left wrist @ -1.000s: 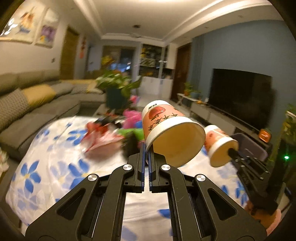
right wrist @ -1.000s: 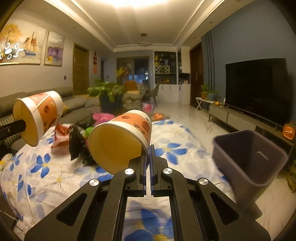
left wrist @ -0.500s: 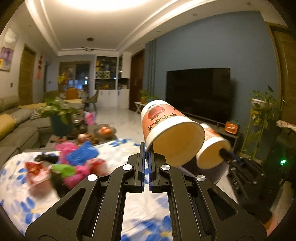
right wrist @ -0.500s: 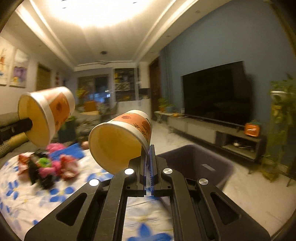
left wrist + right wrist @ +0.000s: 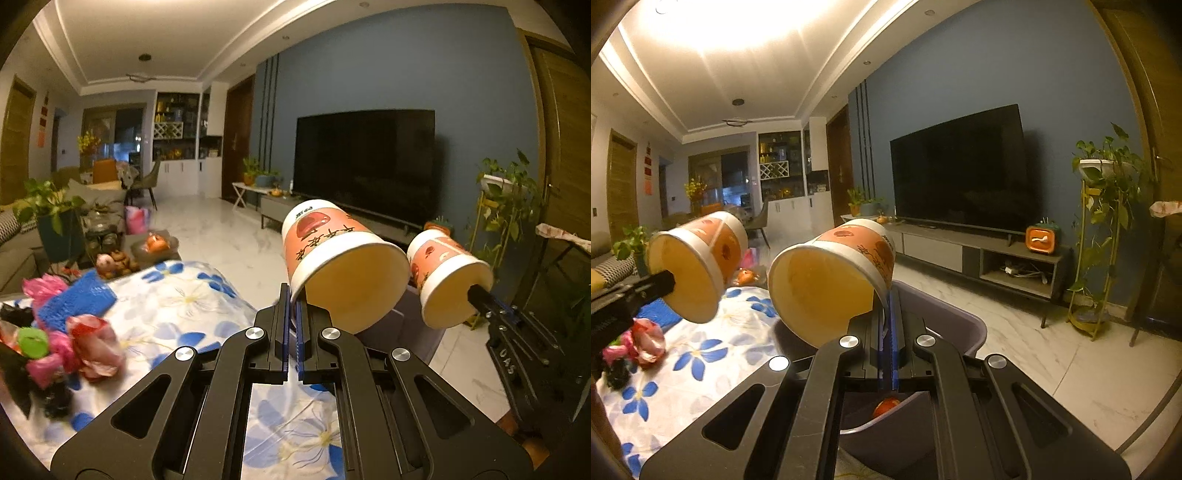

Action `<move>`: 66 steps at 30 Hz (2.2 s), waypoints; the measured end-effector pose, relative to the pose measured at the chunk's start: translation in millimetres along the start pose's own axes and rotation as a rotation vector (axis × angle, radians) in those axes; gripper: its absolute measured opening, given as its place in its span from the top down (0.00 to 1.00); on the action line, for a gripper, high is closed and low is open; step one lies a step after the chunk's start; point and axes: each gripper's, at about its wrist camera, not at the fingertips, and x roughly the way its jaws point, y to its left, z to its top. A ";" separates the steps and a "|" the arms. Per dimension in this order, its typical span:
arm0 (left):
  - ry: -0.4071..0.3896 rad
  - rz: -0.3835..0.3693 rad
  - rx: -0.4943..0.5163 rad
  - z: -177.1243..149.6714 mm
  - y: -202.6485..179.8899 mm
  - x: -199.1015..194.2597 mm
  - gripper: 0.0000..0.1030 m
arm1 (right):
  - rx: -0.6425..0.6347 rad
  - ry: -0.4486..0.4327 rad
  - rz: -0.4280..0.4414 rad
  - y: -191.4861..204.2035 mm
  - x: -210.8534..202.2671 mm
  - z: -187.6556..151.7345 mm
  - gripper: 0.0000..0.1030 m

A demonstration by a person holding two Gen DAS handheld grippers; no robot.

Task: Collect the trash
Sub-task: 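Carry both cream-and-orange cups over the grey bin with both grippers, then open both grippers to drop the cream cups into the grey bin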

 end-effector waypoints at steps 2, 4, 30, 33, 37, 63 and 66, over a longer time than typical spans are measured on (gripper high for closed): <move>0.015 -0.002 -0.003 -1.9 -1.2 8.2 0.98 | -0.004 0.001 -0.008 -0.4 4.5 -1.7 0.96; 0.027 -0.012 -0.003 -7.1 -2.5 17.3 0.98 | -0.005 0.003 -0.017 -2.6 8.3 -2.9 0.96; 0.103 -0.074 -0.007 -24.2 -14.1 76.0 0.98 | -0.004 0.048 -0.038 -3.4 32.8 -16.5 0.96; 0.110 -0.075 -0.005 -25.7 -14.8 81.2 0.98 | -0.007 0.053 -0.040 -2.3 35.2 -18.2 0.96; 0.121 -0.077 -0.013 -27.1 -16.0 88.0 0.98 | -0.008 0.060 -0.039 -1.9 38.9 -19.5 0.96; 0.161 -0.136 -0.051 -36.0 -20.7 108.1 0.55 | -0.009 0.058 -0.019 -6.1 53.6 -23.8 0.78; 0.134 -0.108 -0.075 -35.0 -14.5 99.3 0.34 | -0.002 0.050 -0.018 -8.5 50.3 -23.3 0.74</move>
